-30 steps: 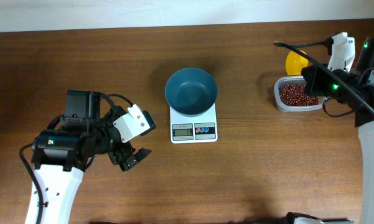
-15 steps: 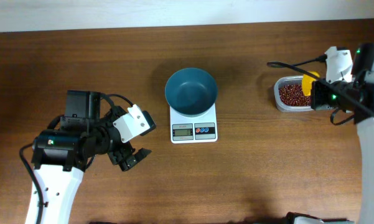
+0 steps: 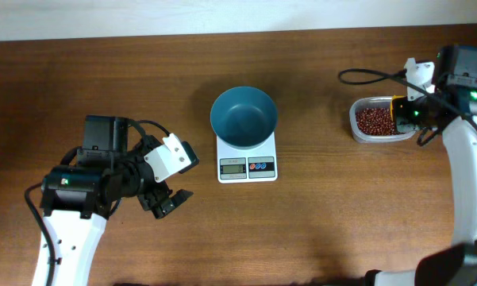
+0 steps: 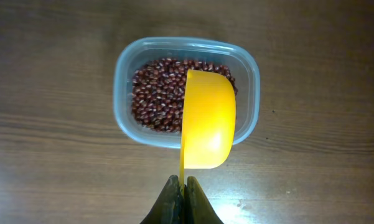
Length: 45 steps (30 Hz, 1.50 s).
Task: Scoop item into bowl and weigh 50g on scale
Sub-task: 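Move the held scoop with the right gripper over the bean tub, then lower the scoop into the red beans with the right gripper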
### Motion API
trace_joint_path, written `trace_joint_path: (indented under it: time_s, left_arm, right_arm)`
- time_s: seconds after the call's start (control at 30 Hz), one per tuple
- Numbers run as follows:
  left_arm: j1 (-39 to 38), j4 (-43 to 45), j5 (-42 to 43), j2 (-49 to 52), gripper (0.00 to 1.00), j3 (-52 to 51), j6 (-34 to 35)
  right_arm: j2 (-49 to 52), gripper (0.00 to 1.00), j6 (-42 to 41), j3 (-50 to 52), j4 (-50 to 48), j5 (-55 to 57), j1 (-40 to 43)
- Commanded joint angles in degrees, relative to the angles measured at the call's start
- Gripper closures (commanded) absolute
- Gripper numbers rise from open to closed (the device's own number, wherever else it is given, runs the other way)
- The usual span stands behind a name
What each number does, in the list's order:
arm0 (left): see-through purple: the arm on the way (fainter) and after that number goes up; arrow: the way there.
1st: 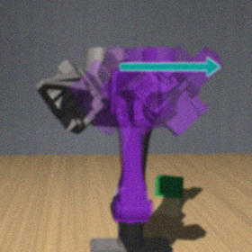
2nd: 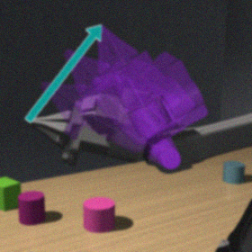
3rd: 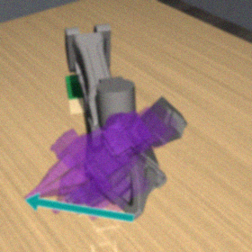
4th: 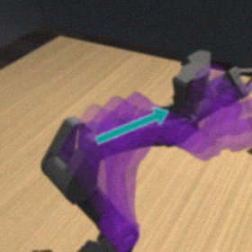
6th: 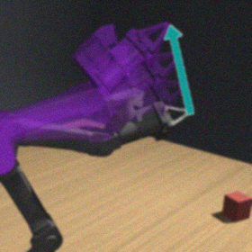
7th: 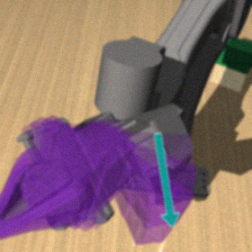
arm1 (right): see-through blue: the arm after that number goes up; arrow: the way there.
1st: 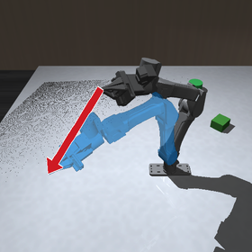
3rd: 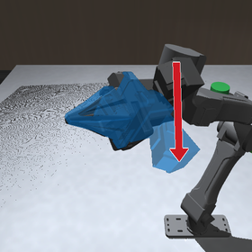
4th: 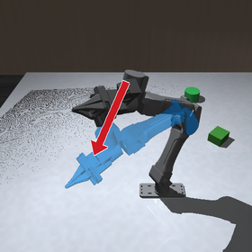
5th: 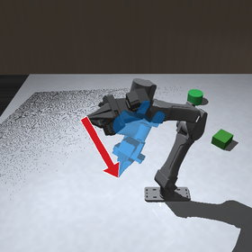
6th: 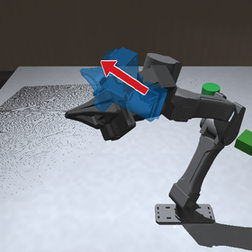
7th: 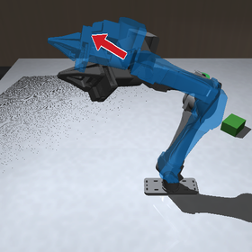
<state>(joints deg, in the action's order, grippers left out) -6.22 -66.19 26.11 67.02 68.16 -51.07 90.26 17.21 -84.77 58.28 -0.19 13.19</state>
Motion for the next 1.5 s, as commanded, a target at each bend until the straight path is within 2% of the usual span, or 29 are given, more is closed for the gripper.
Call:
trace_joint_path:
  time_s: [0.0, 0.67, 0.97, 1.47]
  left_arm:
    - [0.37, 0.09, -0.04, -0.39, 0.01, -0.07, -0.68]
    - [0.37, 0.09, -0.04, -0.42, 0.01, -0.07, -0.68]
    - [0.37, 0.09, -0.02, -0.39, 0.01, -0.07, -0.68]
    - [0.37, 0.09, -0.02, -0.42, 0.01, -0.07, -0.68]
  right_arm:
    - [3.54, 0.96, 0.63, -0.33, -0.66, 4.04, -0.07]
    - [12.46, 0.96, 2.05, -0.31, -9.09, 8.9, -0.04]
    - [15.23, 0.96, 2.29, -0.24, -7.85, 11.82, -0.07]
    - [16.24, 0.96, 2.27, 0.09, -7.61, 9.44, -0.07]
